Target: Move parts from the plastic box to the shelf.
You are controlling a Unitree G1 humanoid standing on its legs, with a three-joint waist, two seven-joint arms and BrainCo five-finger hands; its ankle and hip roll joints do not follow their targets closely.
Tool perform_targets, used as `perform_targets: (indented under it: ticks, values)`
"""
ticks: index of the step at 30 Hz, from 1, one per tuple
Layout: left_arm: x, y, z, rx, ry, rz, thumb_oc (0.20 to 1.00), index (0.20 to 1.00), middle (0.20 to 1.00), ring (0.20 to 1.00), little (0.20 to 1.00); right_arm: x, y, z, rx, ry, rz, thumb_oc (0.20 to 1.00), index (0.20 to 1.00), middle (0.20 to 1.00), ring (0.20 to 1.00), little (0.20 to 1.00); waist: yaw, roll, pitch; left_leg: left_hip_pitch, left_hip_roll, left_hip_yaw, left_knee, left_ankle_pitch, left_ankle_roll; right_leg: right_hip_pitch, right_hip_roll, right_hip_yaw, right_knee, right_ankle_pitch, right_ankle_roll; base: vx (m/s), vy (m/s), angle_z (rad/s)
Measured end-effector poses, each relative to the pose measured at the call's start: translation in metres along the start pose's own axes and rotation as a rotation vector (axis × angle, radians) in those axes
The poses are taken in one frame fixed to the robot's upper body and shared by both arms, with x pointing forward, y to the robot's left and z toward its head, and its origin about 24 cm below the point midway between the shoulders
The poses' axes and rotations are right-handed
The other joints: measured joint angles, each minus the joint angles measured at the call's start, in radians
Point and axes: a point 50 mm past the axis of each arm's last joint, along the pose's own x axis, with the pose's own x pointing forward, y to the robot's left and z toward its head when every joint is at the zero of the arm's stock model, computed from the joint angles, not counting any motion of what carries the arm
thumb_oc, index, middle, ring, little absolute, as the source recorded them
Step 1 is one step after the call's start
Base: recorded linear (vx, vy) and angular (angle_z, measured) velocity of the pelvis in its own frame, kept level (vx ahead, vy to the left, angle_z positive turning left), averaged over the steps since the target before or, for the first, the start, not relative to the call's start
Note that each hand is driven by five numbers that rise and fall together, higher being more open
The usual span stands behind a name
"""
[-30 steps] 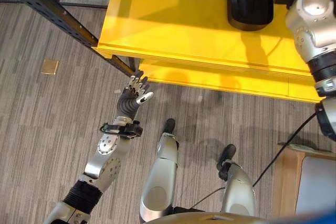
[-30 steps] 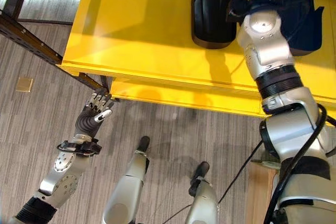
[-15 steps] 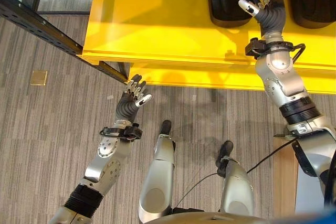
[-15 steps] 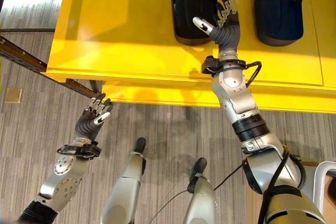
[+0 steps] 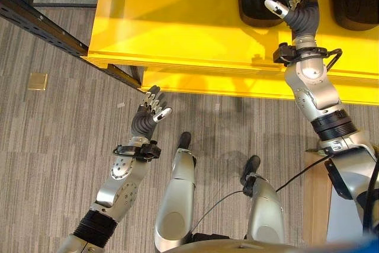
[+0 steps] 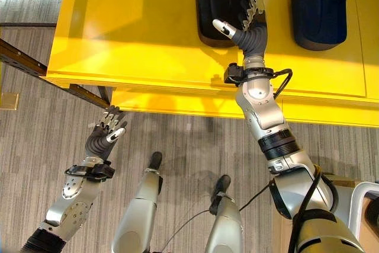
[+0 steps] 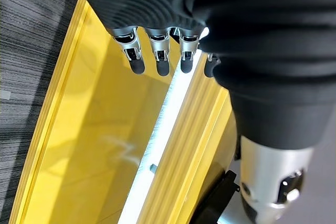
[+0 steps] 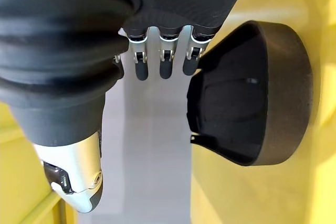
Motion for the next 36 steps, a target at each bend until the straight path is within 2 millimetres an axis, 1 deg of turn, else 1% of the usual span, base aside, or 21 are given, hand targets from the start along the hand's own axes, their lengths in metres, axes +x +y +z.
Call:
perform_targets:
  ticks: [4,7,14,17,20,22,27,29,33,35,36]
  values:
    - [0.000,0.003,0.003,0.009,-0.013,0.013,1.000,1.000,1.000,1.000,1.000,0.001,-0.003,0.002,0.001,-0.006,-0.029,1.000,1.000,1.000,1.000,1.000,0.000,0.006,0.005,0.000,0.000,0.000,-0.001,-0.002,0.003,-0.001,0.000,0.000,0.005,-0.002,-0.001,0.00,0.000,0.00]
    - [0.000,0.004,0.003,0.010,-0.012,0.014,1.000,1.000,1.000,1.000,1.000,0.003,-0.009,0.006,-0.021,-0.031,-0.062,1.000,1.000,1.000,1.000,1.000,0.000,0.009,0.006,0.000,0.000,-0.001,-0.001,-0.003,0.003,-0.002,-0.001,0.000,0.011,-0.008,-0.001,0.00,0.000,0.00]
    - [-0.001,0.004,0.002,0.010,-0.011,0.016,1.000,1.000,1.000,1.000,1.000,0.006,-0.022,0.014,-0.004,-0.070,-0.153,1.000,1.000,1.000,1.000,1.000,0.000,0.011,0.008,-0.004,-0.001,0.000,-0.001,-0.006,0.006,-0.013,-0.006,0.003,0.026,-0.019,0.000,0.00,0.000,0.00]
    - [-0.001,0.004,0.002,0.010,-0.011,0.016,1.000,1.000,1.000,1.000,1.000,0.006,-0.023,0.015,-0.016,-0.082,-0.160,1.000,1.000,1.000,1.000,1.000,0.003,0.014,0.009,-0.005,-0.004,0.000,-0.001,-0.003,0.001,-0.014,-0.011,0.002,0.028,-0.022,0.002,0.01,-0.007,0.02]
    - [-0.001,0.004,0.002,0.010,-0.011,0.017,1.000,1.000,1.000,1.000,1.000,0.007,-0.022,0.018,-0.024,-0.093,-0.162,1.000,1.000,1.000,1.000,1.000,0.007,0.030,0.018,-0.007,-0.008,0.000,0.000,-0.003,0.001,-0.017,-0.015,0.002,0.031,-0.024,0.003,0.01,-0.010,0.03]
    - [-0.001,0.005,0.003,0.010,-0.013,0.020,1.000,1.000,1.000,1.000,1.000,0.007,-0.023,0.017,-0.026,-0.090,-0.164,1.000,1.000,1.000,1.000,1.000,0.009,0.030,0.018,-0.014,-0.009,0.000,0.000,-0.003,0.001,-0.027,-0.016,0.002,0.037,-0.026,0.002,0.00,0.000,0.00]
    - [-0.002,0.005,0.002,0.010,-0.012,0.022,1.000,1.000,1.000,1.000,1.000,0.011,-0.031,0.007,-0.054,-0.044,-0.203,1.000,1.000,1.000,1.000,1.000,0.020,0.041,0.024,-0.015,-0.010,0.001,0.000,-0.003,0.001,-0.033,-0.016,0.002,0.043,-0.028,0.002,0.00,0.000,0.00]
    - [-0.002,0.005,0.003,0.009,-0.015,0.021,1.000,1.000,1.000,1.000,1.000,0.015,-0.037,-0.003,-0.058,0.009,-0.236,1.000,1.000,1.000,1.000,1.000,0.027,0.042,0.025,-0.022,-0.010,0.000,0.000,-0.003,0.001,-0.044,-0.017,0.004,0.053,-0.031,0.000,0.00,0.000,0.00]
    - [-0.002,0.005,0.002,0.009,-0.012,0.019,1.000,1.000,1.000,1.000,1.000,0.016,-0.044,-0.015,-0.067,0.067,-0.265,1.000,1.000,1.000,1.000,1.000,0.031,0.043,0.025,-0.031,-0.014,-0.001,0.005,-0.003,0.000,-0.051,-0.018,0.003,0.057,-0.032,0.000,0.00,0.000,0.00]
    - [-0.002,0.005,0.002,0.008,-0.013,0.019,1.000,1.000,1.000,1.000,1.000,0.021,-0.051,-0.019,-0.071,0.107,-0.308,1.000,1.000,1.000,1.000,1.000,0.031,0.044,0.026,-0.031,-0.015,-0.001,0.005,-0.003,0.000,-0.051,-0.019,0.003,0.057,-0.032,0.000,0.09,-0.032,0.01]
    - [-0.002,0.005,0.002,0.008,-0.013,0.018,1.000,1.000,1.000,1.000,1.000,0.023,-0.053,-0.019,-0.071,0.112,-0.320,1.000,1.000,1.000,1.000,1.000,0.028,0.044,0.026,-0.030,-0.012,-0.001,-0.001,-0.010,0.007,-0.052,-0.021,0.003,0.061,-0.040,0.000,0.08,-0.026,0.07]
